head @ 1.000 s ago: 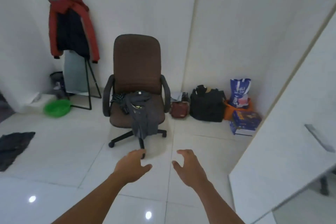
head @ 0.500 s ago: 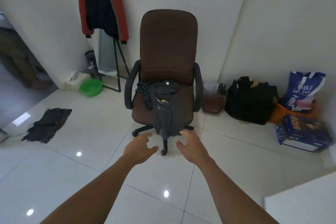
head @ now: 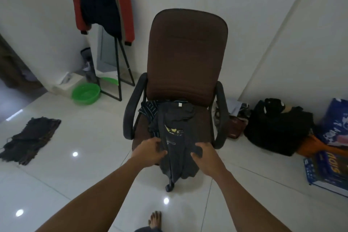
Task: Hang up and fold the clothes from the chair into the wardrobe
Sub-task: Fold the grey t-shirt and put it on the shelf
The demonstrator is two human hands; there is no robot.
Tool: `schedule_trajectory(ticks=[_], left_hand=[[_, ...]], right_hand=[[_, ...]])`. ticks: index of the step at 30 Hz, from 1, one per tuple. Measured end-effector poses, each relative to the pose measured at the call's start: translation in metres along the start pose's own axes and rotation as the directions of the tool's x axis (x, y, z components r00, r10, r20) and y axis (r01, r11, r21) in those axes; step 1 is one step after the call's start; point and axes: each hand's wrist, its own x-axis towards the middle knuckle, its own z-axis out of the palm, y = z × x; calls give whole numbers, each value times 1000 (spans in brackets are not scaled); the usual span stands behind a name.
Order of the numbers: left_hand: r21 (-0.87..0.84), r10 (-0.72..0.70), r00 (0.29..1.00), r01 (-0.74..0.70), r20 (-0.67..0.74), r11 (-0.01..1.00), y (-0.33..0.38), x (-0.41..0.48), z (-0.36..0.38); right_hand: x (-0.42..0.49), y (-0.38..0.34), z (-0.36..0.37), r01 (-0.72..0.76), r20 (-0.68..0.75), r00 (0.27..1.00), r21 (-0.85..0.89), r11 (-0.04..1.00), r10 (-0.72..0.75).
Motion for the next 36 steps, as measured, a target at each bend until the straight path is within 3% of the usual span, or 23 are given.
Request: schedule_trajectory(ticks=[8, 15, 23, 29, 36], left_hand=[[8, -3, 1000, 3, 30, 1000, 11, 158, -41], [-56, -151, 987, 154, 58, 986, -1, 320, -34], [-94, -318, 941, 328, 112, 940, -30, 487, 9], [-1, -321, 945, 322, 57, 947, -63, 577, 37], [166, -283, 932, 249, 225, 954, -86, 618, 55]], right_hand=[[149, -3, -25, -88, 48, 995, 30, 996, 86], [320, 23, -25, -129, 161, 980, 61, 990, 118], [482, 76, 20, -251, 361, 905, 25, 968, 225], [572, 111, 43, -214, 329, 915, -95, 972, 234], [603, 134, 56, -191, 288, 934, -94, 977, 211]])
